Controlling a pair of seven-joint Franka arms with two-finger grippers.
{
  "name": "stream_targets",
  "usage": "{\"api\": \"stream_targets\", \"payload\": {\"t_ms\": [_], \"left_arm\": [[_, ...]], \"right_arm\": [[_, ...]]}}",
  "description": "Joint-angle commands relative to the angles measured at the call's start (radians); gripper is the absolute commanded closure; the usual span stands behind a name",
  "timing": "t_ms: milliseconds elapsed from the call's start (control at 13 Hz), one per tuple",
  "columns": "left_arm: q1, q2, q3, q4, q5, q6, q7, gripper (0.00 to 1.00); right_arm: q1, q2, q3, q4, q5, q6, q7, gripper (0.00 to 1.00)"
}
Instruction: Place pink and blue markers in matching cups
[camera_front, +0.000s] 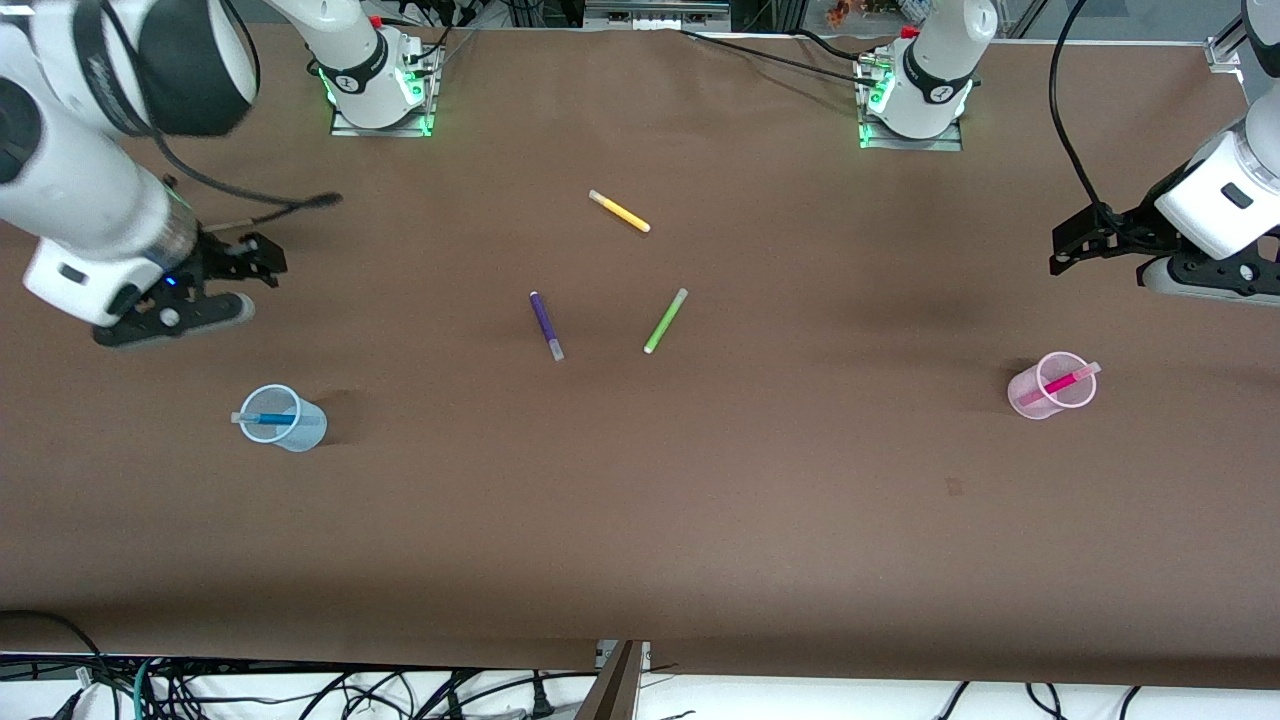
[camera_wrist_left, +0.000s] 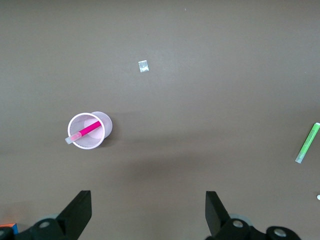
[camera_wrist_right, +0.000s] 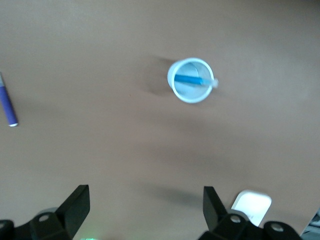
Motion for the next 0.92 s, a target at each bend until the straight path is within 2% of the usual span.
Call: {"api": "stream_targets", "payload": {"t_ms": [0,154,385,538,692,846], "left_arm": [[0.011,-0.015,-0.006,-0.001,-0.027,-0.012,0.026,0.00],[0.010,-0.013,-0.006,-0.003,-0.027,-0.012,0.027,0.00],[0.011,-0.013,-0.006,-0.005,-0.027,-0.012,0.027,0.00],[0.010,-0.013,-0.006,-0.005,-0.027,-0.012,0.027,0.00],[0.011,-0.013,-0.006,-0.005,-0.027,-0.013,0.027,0.00],[0.011,-0.013,-0.006,-0.005,-0.027,-0.013,0.027,0.00]], "right_arm": [[-0.097,-0.079,-0.008,-0.037,0.074,-0.034,-0.003,0.00],[-0.104,-0.140,-0.075,-0.012,0.094,-0.074,-0.039,0.00],[-0.104,-0.154,-0.085,-0.005,0.088,-0.098,-0.210,0.00],[-0.104,-0.155,-0.080,-0.005,0.106,-0.121,-0.061,0.00],[-0.104,-0.157,-0.076,-0.005,0.183,-0.146,0.121,0.00],[-0.104,-0.155,-0.056,-0.003,0.185,-0.166,0.132,0.00]]}}
